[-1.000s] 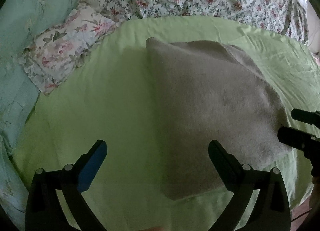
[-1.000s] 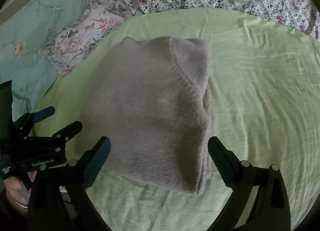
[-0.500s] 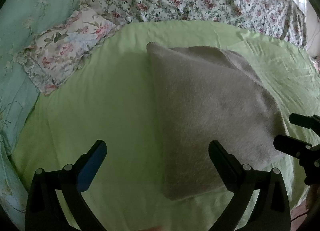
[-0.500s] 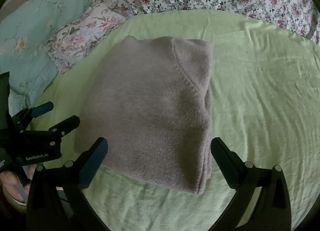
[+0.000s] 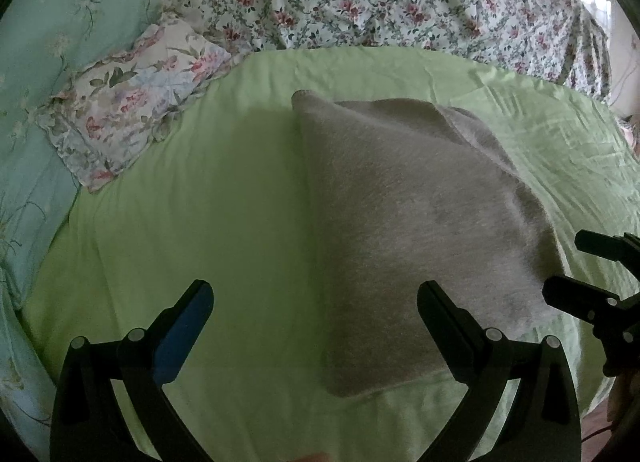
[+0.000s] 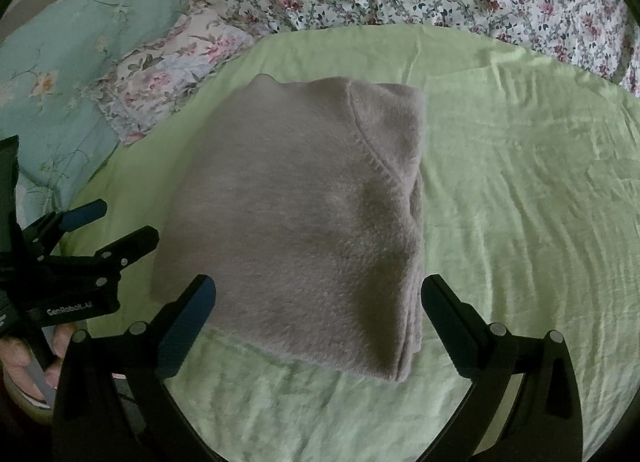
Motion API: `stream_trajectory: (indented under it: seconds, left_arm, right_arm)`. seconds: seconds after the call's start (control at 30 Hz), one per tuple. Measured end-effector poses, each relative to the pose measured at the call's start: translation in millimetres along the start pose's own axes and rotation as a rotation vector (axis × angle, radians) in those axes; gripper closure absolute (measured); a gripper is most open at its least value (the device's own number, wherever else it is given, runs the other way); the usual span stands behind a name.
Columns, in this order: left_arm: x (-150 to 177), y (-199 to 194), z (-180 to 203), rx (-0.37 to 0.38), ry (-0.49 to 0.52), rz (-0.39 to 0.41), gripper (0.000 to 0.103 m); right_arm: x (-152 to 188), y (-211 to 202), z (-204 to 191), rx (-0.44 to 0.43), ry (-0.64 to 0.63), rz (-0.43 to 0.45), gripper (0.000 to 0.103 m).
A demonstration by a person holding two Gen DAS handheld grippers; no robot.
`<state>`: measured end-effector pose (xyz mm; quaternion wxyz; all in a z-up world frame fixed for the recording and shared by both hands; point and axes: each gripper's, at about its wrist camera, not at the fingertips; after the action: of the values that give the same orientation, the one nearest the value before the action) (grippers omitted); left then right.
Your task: Fold small clothes
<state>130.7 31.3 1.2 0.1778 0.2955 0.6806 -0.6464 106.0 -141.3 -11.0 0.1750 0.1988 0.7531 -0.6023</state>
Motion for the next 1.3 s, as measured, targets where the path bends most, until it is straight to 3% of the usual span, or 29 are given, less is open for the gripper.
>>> stream_trajectory:
  seconds: [1.3]
  left_arm:
    - [-9.0, -1.2, 5.2, 0.036, 0.008, 0.022, 0.001]
  right_arm:
    - [-15.7, -7.5, -1.3, 0.006, -0.002, 0.037, 0.001]
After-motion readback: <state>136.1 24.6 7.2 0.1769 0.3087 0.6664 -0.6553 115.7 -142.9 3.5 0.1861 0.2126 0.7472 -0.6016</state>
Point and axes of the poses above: each gripper's, at about its wrist camera, not at the fingertips, and y roughly the way its jaws point, z to its right, x to its underside, and after that the axes turned 1 degree about -y, right-handed
